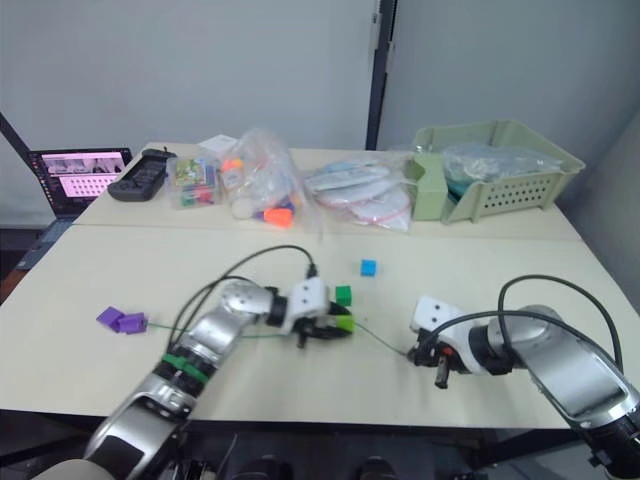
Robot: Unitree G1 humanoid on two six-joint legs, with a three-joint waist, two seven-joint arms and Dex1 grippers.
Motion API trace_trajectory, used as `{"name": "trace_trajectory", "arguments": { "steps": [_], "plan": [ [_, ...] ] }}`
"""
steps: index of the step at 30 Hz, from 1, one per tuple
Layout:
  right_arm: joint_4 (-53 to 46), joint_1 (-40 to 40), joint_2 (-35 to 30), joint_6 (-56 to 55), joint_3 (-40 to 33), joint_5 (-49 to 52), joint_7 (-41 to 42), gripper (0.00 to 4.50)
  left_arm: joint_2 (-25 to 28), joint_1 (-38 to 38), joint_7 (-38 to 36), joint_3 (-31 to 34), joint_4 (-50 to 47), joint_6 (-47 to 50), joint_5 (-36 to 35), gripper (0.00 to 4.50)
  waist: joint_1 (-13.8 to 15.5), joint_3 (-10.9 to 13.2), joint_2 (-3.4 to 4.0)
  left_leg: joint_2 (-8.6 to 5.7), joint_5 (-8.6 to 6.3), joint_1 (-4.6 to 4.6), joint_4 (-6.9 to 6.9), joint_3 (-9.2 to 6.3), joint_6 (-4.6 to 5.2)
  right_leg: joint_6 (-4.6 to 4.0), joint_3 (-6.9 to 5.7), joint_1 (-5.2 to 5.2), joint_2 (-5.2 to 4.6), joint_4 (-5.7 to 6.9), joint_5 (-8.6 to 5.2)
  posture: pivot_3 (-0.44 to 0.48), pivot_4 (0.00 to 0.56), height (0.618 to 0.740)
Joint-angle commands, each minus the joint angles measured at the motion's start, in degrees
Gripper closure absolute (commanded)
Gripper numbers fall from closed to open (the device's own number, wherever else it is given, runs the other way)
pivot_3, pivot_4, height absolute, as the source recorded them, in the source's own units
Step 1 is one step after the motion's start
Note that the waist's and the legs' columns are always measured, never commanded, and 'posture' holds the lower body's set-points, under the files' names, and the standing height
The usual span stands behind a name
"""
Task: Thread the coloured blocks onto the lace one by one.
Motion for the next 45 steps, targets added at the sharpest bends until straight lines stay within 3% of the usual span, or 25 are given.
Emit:
{"name": "trace_trajectory", "arguments": {
  "steps": [1,4,8,12,20,25,34,36,42,45],
  "plan": [
    [-0.6,-1.2,-0.6,-0.1,0.0,0.3,1.1,4.50,1.7,0.6,-1.9,3.0,-2.2,-0.6,-3.2,3.13,0.1,0.0,0.00,-0.01,0.00,0.00,0.00,-0.02,0.00,0.00,-0.01,0.00,-0.02,0.00,0.00,0.000,0.150,0.734],
    [-0.2,-1.8,-0.4,-0.5,0.4,0.0,1.6,4.50,4.7,1.6,-3.8,4.9,-1.7,-1.6,-4.5,3.13,0.7,0.0,-0.01,-0.04,-0.01,-0.03,0.02,-0.01,0.01,0.01,-0.03,0.00,-0.12,-0.01,0.00,0.000,0.150,0.734],
    [0.7,-3.0,-0.4,-1.0,1.5,-0.4,2.6,4.50,15.7,6.1,-10.2,8.9,1.7,-5.4,-5.8,3.13,-0.5,0.0,-0.03,0.07,-0.01,-0.02,-0.08,0.02,0.01,-0.07,-0.03,-0.11,-0.02,-0.01,-0.02,0.000,0.150,0.734],
    [1.3,-3.3,-0.2,-1.4,1.8,-0.6,2.9,4.50,22.3,6.6,-13.1,11.1,9.5,-11.7,-5.1,3.13,-0.4,0.0,-0.02,0.06,-0.01,-0.03,-0.17,0.01,0.01,-0.16,-0.03,-0.34,-0.05,0.24,-0.07,0.000,0.150,0.734],
    [1.9,-3.0,-0.5,-2.8,1.7,-0.8,3.6,4.50,31.4,3.0,-16.8,12.4,29.5,-25.7,-1.0,3.13,-0.3,0.0,-0.06,0.08,-0.01,-0.09,-0.11,0.39,0.01,-0.15,-0.07,-0.42,-0.09,0.21,-0.07,0.000,0.150,0.734],
    [2.3,-2.7,-0.9,-3.7,1.1,-1.0,4.0,4.50,35.9,3.0,-20.6,13.4,34.0,-26.9,-1.3,3.13,-0.8,0.0,-0.05,0.15,-0.01,-0.37,-0.11,0.63,0.01,-0.17,-0.06,-0.88,-0.09,0.38,-0.06,0.000,0.150,0.734],
    [3.3,-3.8,0.1,-4.5,1.5,-0.9,4.2,4.50,42.8,1.3,-21.1,18.3,41.5,-26.0,-2.6,3.13,-0.6,0.1,-0.07,0.18,-0.01,-0.45,-0.11,0.72,0.01,-0.17,-0.07,-0.97,-0.09,0.37,-0.06,0.000,0.150,0.734],
    [3.7,-4.7,0.6,-4.6,2.0,-0.9,4.3,4.50,42.9,0.6,-22.4,19.5,41.4,-23.0,-3.7,2.10,-0.4,0.1,-0.07,0.17,-0.01,-0.45,-0.09,0.75,0.01,-0.17,-0.07,-0.96,-0.11,0.37,-0.06,0.000,0.150,0.734],
    [4.9,-7.8,2.7,-4.7,3.9,-1.7,5.1,4.50,41.5,-2.6,-24.6,22.7,38.4,-17.3,-6.7,0.18,0.1,0.1,-0.21,0.16,0.00,-0.55,0.03,0.73,0.00,-0.16,-0.12,-0.95,-0.13,0.36,-0.06,0.000,0.150,0.734],
    [6.0,-9.9,3.9,-5.3,5.4,-2.5,5.4,4.50,39.9,-5.0,-25.8,23.6,34.0,-12.9,-9.1,0.08,0.1,0.1,-0.23,0.15,-0.01,-0.56,0.02,0.73,0.00,-0.15,-0.12,-0.96,-0.12,0.37,-0.05,0.000,0.150,0.734]
  ]
}}
